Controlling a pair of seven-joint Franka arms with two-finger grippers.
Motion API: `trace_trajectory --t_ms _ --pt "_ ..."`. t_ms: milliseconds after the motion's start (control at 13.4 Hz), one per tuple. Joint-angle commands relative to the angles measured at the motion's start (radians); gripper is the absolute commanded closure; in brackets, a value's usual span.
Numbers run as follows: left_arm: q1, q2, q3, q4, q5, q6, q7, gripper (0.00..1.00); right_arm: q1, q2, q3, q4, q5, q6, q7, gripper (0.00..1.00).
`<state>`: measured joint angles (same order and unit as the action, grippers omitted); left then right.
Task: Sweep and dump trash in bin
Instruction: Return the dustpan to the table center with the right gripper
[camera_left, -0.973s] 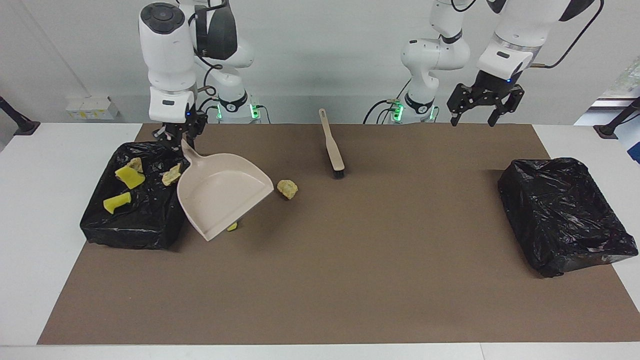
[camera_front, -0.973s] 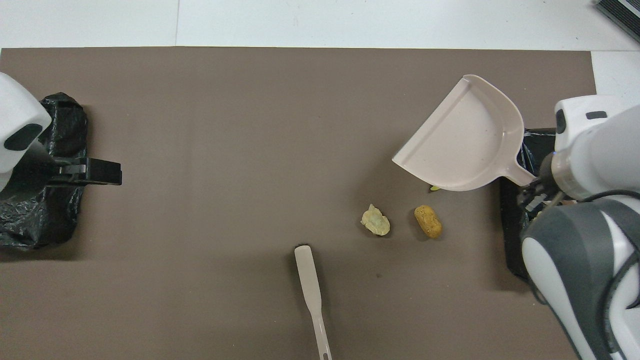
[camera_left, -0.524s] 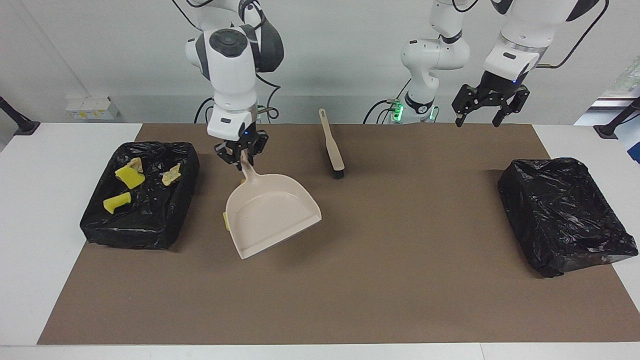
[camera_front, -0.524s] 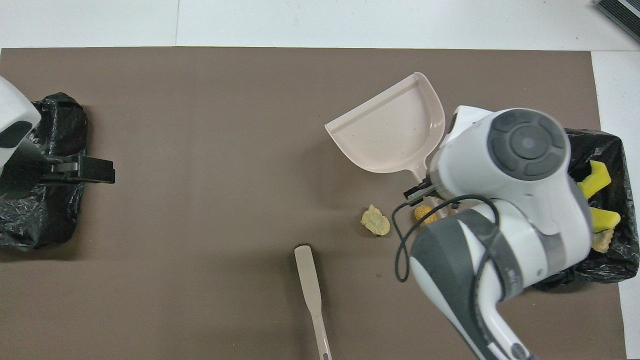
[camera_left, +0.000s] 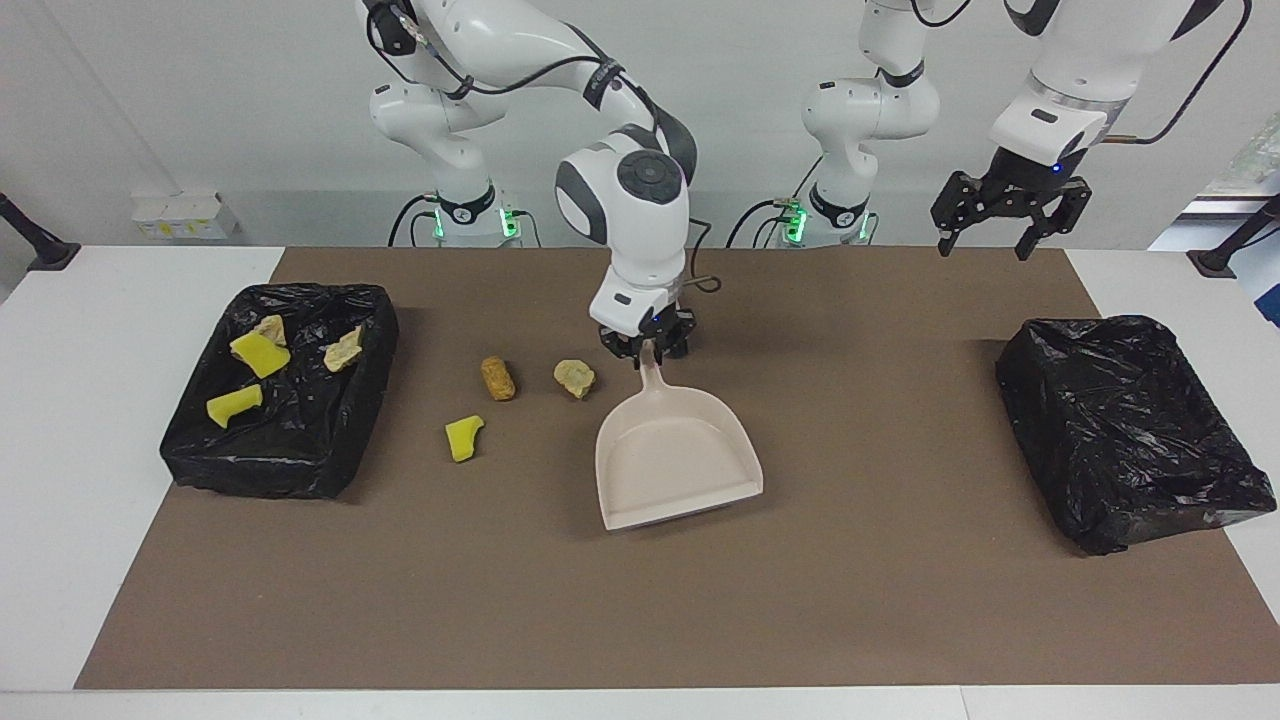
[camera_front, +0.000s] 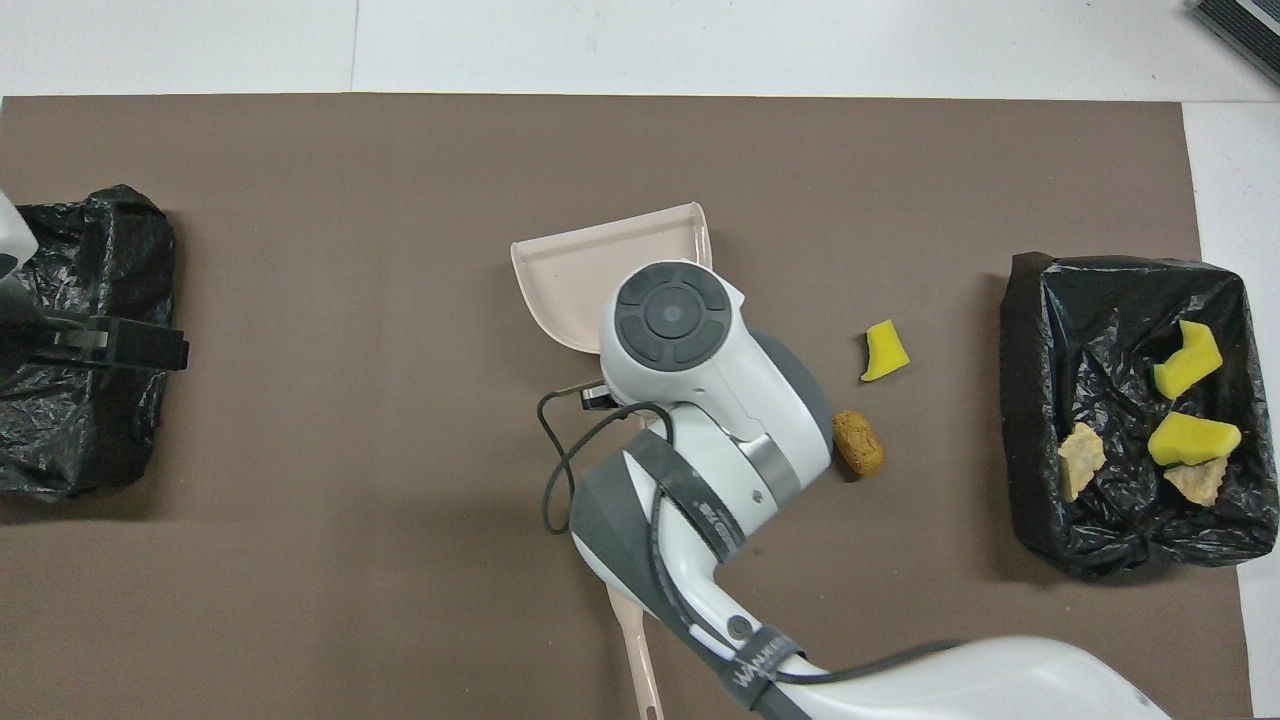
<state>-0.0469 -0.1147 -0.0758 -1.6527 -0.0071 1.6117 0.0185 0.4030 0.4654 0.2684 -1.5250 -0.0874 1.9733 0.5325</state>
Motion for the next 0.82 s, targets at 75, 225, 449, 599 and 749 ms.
trace_trajectory --t_ms 75,225,449,599,749 --pt "0.025 0.006 -0.009 0.005 0.012 -0.022 0.011 0.00 0.031 0.179 -0.002 0.250 -0.018 -0.030 0.121 1.00" --pt "0.027 0.012 -0.007 0.005 0.010 -0.010 0.012 0.00 0.028 0.170 -0.002 0.229 -0.003 -0.016 0.153 0.71" --pt "0.036 0.017 -0.005 0.011 0.006 -0.029 0.009 0.00 0.026 0.135 0.000 0.166 -0.018 -0.020 0.251 0.00" --pt "0.038 0.050 -0.005 0.043 -0.010 -0.062 0.009 0.00 -0.001 0.090 0.000 0.135 0.000 -0.054 0.231 0.00" --pt "0.038 0.095 -0.005 0.132 -0.010 -0.117 0.011 0.00 -0.018 0.032 0.002 0.115 0.003 -0.166 0.180 0.00"
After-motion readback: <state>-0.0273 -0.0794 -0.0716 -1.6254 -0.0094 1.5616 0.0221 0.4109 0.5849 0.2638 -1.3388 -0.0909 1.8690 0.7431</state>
